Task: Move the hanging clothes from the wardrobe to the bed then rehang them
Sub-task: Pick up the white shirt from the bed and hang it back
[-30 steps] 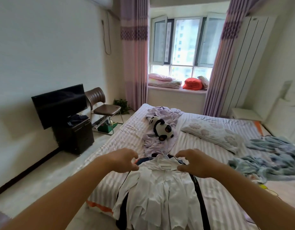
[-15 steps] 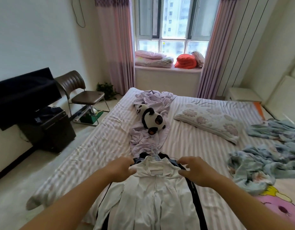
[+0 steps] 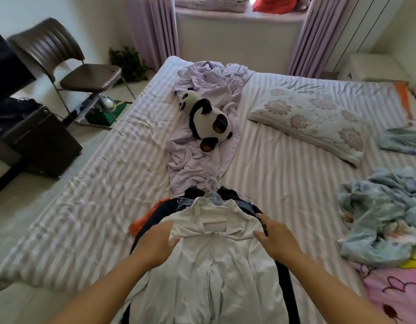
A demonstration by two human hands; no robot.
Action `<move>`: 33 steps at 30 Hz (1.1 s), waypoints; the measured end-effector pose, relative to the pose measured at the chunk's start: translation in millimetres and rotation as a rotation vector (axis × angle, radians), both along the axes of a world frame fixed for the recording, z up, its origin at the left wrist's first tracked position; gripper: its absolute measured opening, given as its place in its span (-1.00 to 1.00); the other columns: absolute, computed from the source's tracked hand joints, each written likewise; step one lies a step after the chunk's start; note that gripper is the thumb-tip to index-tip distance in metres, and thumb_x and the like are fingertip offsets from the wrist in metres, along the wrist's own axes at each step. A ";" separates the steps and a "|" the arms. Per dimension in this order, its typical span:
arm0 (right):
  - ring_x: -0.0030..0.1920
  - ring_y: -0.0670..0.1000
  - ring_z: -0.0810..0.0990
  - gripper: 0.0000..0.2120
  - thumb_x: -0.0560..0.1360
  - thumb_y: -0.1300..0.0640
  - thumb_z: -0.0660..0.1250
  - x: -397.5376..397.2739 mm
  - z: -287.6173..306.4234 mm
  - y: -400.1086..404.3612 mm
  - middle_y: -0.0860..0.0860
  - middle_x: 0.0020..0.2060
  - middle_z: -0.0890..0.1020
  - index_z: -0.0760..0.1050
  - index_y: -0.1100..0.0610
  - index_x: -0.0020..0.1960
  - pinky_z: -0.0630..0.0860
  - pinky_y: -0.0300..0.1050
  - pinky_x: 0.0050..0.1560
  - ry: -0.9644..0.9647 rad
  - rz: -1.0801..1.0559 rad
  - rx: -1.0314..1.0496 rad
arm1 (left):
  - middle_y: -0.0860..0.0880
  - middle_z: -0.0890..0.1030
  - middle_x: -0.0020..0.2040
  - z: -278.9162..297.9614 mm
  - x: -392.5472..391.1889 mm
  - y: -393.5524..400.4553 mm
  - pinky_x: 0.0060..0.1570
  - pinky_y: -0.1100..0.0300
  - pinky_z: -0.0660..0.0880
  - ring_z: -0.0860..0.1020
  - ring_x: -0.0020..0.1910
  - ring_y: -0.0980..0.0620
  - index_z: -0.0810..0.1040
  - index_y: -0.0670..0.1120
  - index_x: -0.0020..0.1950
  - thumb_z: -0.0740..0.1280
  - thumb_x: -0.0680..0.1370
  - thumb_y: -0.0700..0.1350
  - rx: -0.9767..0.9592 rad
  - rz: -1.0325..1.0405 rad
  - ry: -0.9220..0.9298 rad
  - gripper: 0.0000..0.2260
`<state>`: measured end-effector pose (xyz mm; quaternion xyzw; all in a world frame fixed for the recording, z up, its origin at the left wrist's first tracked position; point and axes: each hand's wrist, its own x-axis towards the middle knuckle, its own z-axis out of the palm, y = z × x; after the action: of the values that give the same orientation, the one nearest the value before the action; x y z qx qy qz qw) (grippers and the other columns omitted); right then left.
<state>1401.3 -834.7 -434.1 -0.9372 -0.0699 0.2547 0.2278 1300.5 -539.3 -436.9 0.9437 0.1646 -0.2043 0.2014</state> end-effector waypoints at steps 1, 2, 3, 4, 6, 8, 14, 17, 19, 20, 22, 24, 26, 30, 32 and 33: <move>0.29 0.06 0.50 -0.44 0.58 -0.04 0.29 6.1 -17.5 2.7 0.01 0.33 0.52 0.22 -0.04 0.53 0.48 -0.05 0.23 0.012 -0.015 -0.012 | -0.01 0.40 0.45 -16.3 8.8 2.9 0.30 0.14 0.37 0.39 0.39 -0.02 0.30 -0.07 0.48 0.19 0.63 0.08 -0.010 0.007 0.009 -0.54; 0.32 0.06 0.48 -0.45 0.59 -0.03 0.28 11.8 -33.8 6.2 0.01 0.35 0.50 0.21 -0.03 0.54 0.46 -0.06 0.25 0.020 -0.024 -0.024 | -0.02 0.40 0.45 -32.6 17.7 6.5 0.32 0.11 0.37 0.39 0.39 -0.03 0.30 -0.08 0.48 0.20 0.63 0.07 -0.024 0.014 0.014 -0.55; 0.34 0.06 0.47 -0.45 0.60 -0.03 0.27 18.1 -50.5 10.1 0.01 0.37 0.49 0.20 -0.03 0.54 0.44 -0.07 0.26 0.022 -0.029 -0.039 | -0.03 0.40 0.45 -48.5 27.6 10.5 0.32 0.08 0.38 0.40 0.38 -0.04 0.30 -0.08 0.47 0.20 0.63 0.04 -0.037 0.019 0.011 -0.56; 0.36 0.06 0.45 -0.45 0.60 -0.02 0.26 25.3 -66.3 14.2 0.01 0.40 0.46 0.19 -0.02 0.55 0.43 -0.07 0.28 0.016 -0.030 -0.057 | -0.04 0.39 0.45 -63.0 38.7 14.9 0.31 0.06 0.39 0.40 0.38 -0.06 0.29 -0.08 0.48 0.20 0.63 0.00 -0.046 0.020 0.010 -0.57; 0.39 0.07 0.41 -0.45 0.61 0.00 0.25 38.7 -97.4 22.1 0.01 0.44 0.41 0.18 0.03 0.55 0.40 -0.05 0.31 -0.002 -0.028 -0.099 | -0.07 0.38 0.45 -90.5 62.9 22.5 0.29 0.00 0.40 0.40 0.37 -0.09 0.23 -0.08 0.52 0.18 0.64 -0.08 -0.039 -0.004 0.021 -0.56; 0.36 0.11 0.41 -0.47 0.62 0.03 0.24 47.9 -125.3 31.0 0.02 0.43 0.40 0.18 0.07 0.53 0.41 -0.01 0.29 -0.012 -0.020 -0.143 | -0.09 0.34 0.48 -117.3 86.4 29.4 0.29 -0.03 0.40 0.38 0.39 -0.11 0.15 -0.09 0.55 0.17 0.64 -0.11 0.000 -0.034 0.042 -0.51; 0.28 0.11 0.46 -0.53 0.59 0.06 0.26 80.8 -195.9 57.4 0.06 0.32 0.47 0.26 0.10 0.46 0.43 0.00 0.24 -0.104 0.019 -0.188 | -0.10 0.45 0.37 -184.0 131.9 28.8 0.16 -0.06 0.47 0.47 0.27 -0.15 0.27 -0.10 0.46 0.23 0.62 -0.11 0.046 -0.007 0.053 -0.59; 0.27 0.11 0.47 -0.50 0.57 0.03 0.27 87.3 -219.7 65.6 0.07 0.29 0.50 0.25 0.13 0.45 0.41 0.00 0.22 -0.135 0.027 -0.210 | -0.11 0.49 0.32 -208.9 137.1 26.0 0.12 -0.06 0.47 0.49 0.22 -0.17 0.33 -0.09 0.41 0.23 0.60 -0.13 0.041 -0.020 0.032 -0.63; 0.24 0.13 0.48 -0.52 0.55 0.02 0.30 84.7 -232.0 68.8 0.06 0.27 0.51 0.30 0.12 0.41 0.40 0.03 0.22 -0.170 -0.012 -0.210 | -0.08 0.56 0.20 -222.2 135.6 23.5 0.06 -0.04 0.48 0.53 0.12 -0.16 0.42 -0.06 0.30 0.21 0.59 -0.13 -0.002 -0.025 -0.011 -0.72; 0.23 0.14 0.48 -0.55 0.54 0.03 0.31 83.6 -235.6 70.2 0.06 0.26 0.51 0.33 0.12 0.38 0.39 0.04 0.22 -0.188 -0.039 -0.202 | -0.07 0.58 0.15 -225.9 134.6 22.8 0.03 -0.03 0.48 0.55 0.09 -0.16 0.45 -0.06 0.27 0.21 0.59 -0.13 -0.006 -0.014 -0.027 -0.74; 0.19 0.16 0.47 -0.65 0.55 0.08 0.31 83.7 -237.7 72.3 0.07 0.20 0.53 0.39 0.13 0.30 0.39 0.05 0.17 -0.222 -0.099 -0.157 | -0.09 0.59 0.10 -228.0 134.1 24.0 -0.02 -0.02 0.48 0.55 0.06 -0.18 0.46 -0.08 0.23 0.26 0.57 -0.14 0.034 0.023 -0.054 -0.77; 0.08 0.14 0.47 -0.82 0.56 0.15 0.27 85.9 -234.8 73.6 0.07 0.08 0.56 0.44 0.14 0.15 0.42 0.05 0.05 -0.258 -0.171 -0.104 | -0.10 0.59 0.06 -227.1 134.0 27.0 -0.06 -0.01 0.47 0.54 0.03 -0.18 0.48 -0.09 0.18 0.30 0.54 -0.16 0.062 0.052 -0.095 -0.78; 0.00 0.13 0.48 -0.92 0.56 0.19 0.23 88.5 -229.2 74.7 0.07 -0.03 0.56 0.44 0.12 0.05 0.46 0.06 -0.04 -0.261 -0.193 -0.076 | -0.07 0.60 -0.02 -224.2 134.0 29.8 -0.08 0.02 0.37 0.53 -0.03 -0.15 0.51 -0.07 0.07 0.27 0.55 -0.17 0.079 0.059 -0.122 -0.88; -0.14 0.05 0.54 -0.95 0.60 0.15 0.23 84.7 -206.5 78.4 -0.03 -0.16 0.57 0.44 0.09 -0.03 0.46 -0.02 -0.22 -0.207 -0.160 0.120 | 0.01 0.61 -0.15 -203.8 127.5 29.2 -0.09 0.06 0.23 0.51 -0.07 -0.11 0.51 0.03 -0.09 0.22 0.59 -0.16 0.024 0.065 -0.121 -0.87; -0.16 0.00 0.52 -0.95 0.60 0.13 0.26 80.5 -186.7 79.3 -0.08 -0.17 0.57 0.49 0.07 -0.01 0.39 -0.12 -0.25 -0.263 -0.133 0.204 | 0.00 0.61 -0.17 -186.4 121.5 30.5 -0.11 0.02 0.37 0.53 -0.10 -0.11 0.53 0.03 -0.12 0.24 0.58 -0.18 -0.064 0.093 -0.144 -0.85; -0.16 -0.02 0.52 -0.94 0.59 0.12 0.28 78.4 -174.9 79.4 -0.09 -0.16 0.58 0.52 0.06 0.01 0.40 -0.13 -0.23 -0.285 -0.115 0.231 | 0.01 0.61 -0.19 -175.9 118.3 32.2 -0.14 0.01 0.43 0.53 -0.12 -0.10 0.53 0.03 -0.14 0.24 0.57 -0.19 -0.110 0.112 -0.154 -0.84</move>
<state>1479.7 -755.3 -609.0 -0.9339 -0.0768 0.0961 0.3357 1418.9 -507.1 -612.7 0.9336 0.1895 -0.1281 0.2759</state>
